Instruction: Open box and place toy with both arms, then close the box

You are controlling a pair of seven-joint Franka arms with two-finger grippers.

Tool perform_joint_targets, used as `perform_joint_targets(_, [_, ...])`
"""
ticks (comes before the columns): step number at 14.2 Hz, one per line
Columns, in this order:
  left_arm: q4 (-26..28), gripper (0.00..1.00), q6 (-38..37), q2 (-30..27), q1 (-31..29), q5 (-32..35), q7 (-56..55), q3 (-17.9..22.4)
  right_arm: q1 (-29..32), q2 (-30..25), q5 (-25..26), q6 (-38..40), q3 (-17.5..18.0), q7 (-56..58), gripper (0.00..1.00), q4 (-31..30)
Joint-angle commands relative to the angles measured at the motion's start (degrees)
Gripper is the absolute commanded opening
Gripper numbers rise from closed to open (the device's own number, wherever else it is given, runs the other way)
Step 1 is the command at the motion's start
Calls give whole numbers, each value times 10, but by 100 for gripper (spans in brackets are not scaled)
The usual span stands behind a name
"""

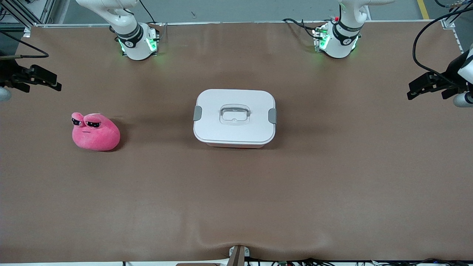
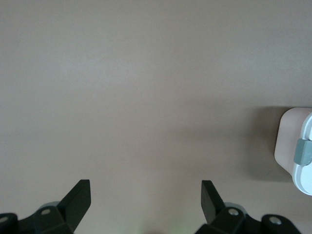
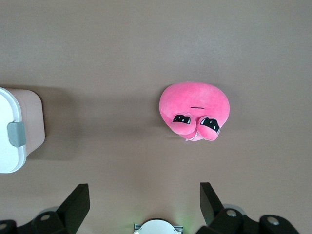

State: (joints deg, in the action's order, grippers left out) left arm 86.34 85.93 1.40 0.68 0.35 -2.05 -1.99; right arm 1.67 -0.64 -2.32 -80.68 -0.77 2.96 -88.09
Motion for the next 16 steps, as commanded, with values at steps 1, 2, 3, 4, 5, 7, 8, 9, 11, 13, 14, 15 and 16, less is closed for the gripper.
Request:
perform_joint_targets(1, [-6, 100, -2, 0, -2, 4, 8, -1, -5, -4, 10, 2, -2, -8, 100, 1])
perform_joint_targets(2, [-6, 100, -2, 0, -2, 3, 8, -1, -4, -5, 10, 3, -3, -8, 100, 1])
perform_joint_targets(3, [-7, 100, -2, 1, -3, 2, 8, -1, -4, -4, 10, 3, -3, -8, 100, 1])
perform_joint_targets(4, [-9, 100, -2, 1, -5, 1, 3, 0, -3, -5, 10, 3, -3, -8, 100, 1])
perform_joint_targets(5, [-10, 100, -2, 2, -5, 1, 1, 0, -3, -5, 10, 3, -3, -8, 100, 1])
perform_joint_targets(7, [-10, 100, -2, 3, -2, 6, 0, 0, -4, -5, 10, 3, -3, -8, 100, 1])
perform_joint_targets(8, [-10, 100, -2, 4, -2, 5, 0, 0, -4, -4, 10, 3, -3, -8, 100, 1])
perform_joint_targets(9, [-11, 100, -2, 7, -2, 1, -1, 0, -4, -4, 10, 3, -3, -8, 100, 1])
perform_joint_targets(11, [-11, 100, -2, 11, -3, 1, 6, 0, -5, -5, 10, 3, -3, -8, 100, 1])
perform_joint_targets(13, [-15, 100, -2, 19, -5, 3, 9, 1, -5, -4, 9, 3, -2, -8, 100, 0])
perform_joint_targets(14, [-17, 100, -2, 21, -6, 0, 7, 3, -6, -4, 9, 3, -2, -8, 100, -1])
perform_joint_targets(15, [-17, 100, -2, 25, -8, 3, 7, 5, -7, -4, 9, 3, -2, -7, 100, -5])
perform_joint_targets(16, [-17, 100, -2, 25, -8, 6, 7, 5, -12, -3, 9, 2, -2, 1, 100, -8])
